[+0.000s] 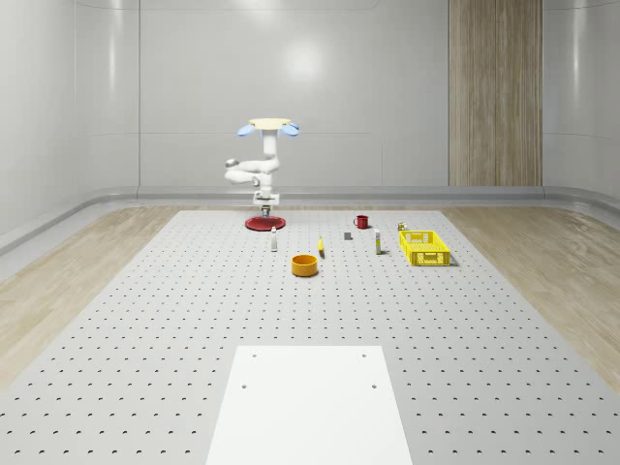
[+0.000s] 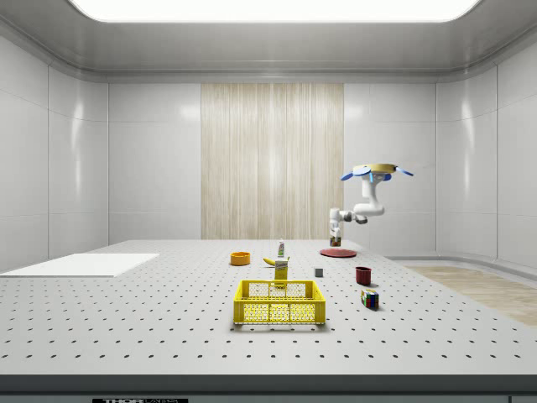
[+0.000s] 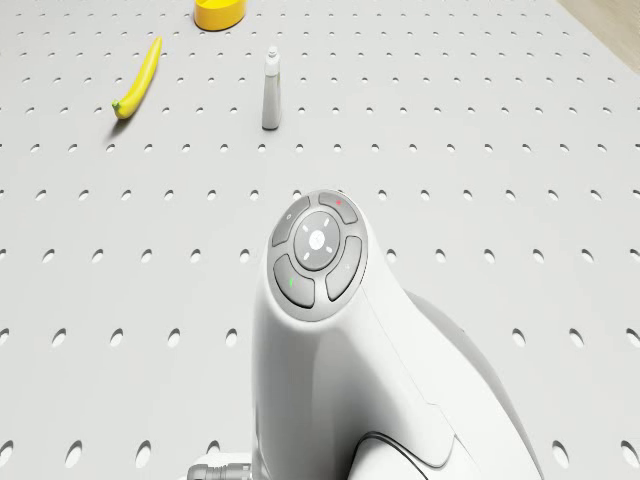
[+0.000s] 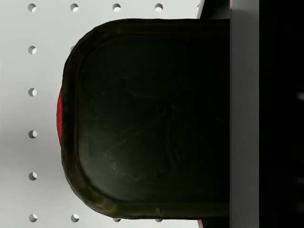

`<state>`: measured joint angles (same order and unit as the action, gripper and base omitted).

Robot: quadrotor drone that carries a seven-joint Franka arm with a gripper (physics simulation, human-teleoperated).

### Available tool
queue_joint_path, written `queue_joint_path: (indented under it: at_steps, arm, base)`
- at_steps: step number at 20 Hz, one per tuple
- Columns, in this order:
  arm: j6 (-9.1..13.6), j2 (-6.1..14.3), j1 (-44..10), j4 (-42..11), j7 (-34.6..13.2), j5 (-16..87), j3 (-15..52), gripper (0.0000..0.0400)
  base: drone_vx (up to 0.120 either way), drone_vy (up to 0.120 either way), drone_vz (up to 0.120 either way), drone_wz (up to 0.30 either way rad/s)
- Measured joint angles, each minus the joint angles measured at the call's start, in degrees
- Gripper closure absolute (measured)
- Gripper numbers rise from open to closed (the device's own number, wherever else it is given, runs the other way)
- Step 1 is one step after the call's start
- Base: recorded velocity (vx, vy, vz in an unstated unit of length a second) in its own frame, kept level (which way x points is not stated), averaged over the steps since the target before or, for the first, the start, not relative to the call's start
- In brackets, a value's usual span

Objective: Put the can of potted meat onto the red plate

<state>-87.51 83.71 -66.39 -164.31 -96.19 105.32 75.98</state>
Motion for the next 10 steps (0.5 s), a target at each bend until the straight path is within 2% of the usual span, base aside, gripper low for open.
queue_joint_path:
  at_steps: [2,10]
  arm:
    - [-0.1,0.1,0.0,0.0,0.0,-0.1,0.0,0.0119]
    - [-2.5,1.0,-0.5,1.1,0.1,4.2,-4.6,0.0120]
  base:
    - [0.000,-0.120,0.000,0.000]
    - [0.000,0.000,0.000,0.000]
